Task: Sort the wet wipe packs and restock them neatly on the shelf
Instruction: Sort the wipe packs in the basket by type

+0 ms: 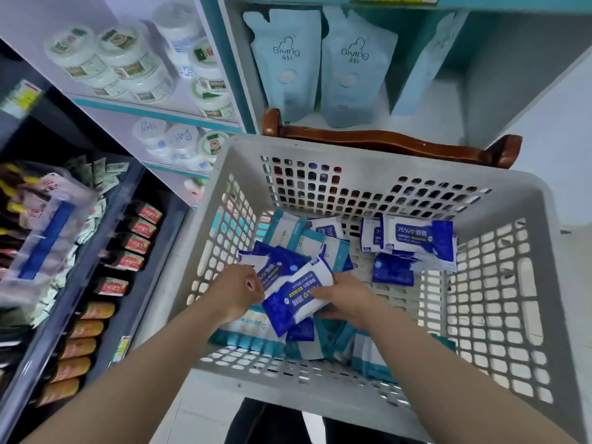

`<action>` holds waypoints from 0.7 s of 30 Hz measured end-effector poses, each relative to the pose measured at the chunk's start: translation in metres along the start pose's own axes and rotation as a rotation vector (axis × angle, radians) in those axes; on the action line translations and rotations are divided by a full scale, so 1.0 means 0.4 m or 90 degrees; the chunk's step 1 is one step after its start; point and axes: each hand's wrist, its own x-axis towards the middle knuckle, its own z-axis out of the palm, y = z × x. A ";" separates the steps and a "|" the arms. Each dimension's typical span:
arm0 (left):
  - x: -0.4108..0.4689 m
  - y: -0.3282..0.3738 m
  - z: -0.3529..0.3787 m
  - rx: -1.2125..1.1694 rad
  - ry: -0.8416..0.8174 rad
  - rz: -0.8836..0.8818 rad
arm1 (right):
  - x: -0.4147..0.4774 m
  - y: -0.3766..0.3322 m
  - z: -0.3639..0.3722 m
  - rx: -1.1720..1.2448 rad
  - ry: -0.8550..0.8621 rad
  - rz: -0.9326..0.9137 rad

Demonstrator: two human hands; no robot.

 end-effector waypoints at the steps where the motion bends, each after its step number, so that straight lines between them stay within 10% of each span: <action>1: 0.002 0.001 0.004 0.007 -0.029 -0.007 | 0.001 0.003 0.007 0.007 0.002 -0.008; 13: 0.044 0.006 0.029 -0.202 0.016 -0.175 | 0.020 0.014 0.029 0.082 0.006 -0.023; 21: 0.048 0.112 0.062 -0.582 -0.070 -0.162 | -0.060 -0.016 -0.206 0.356 0.260 -0.097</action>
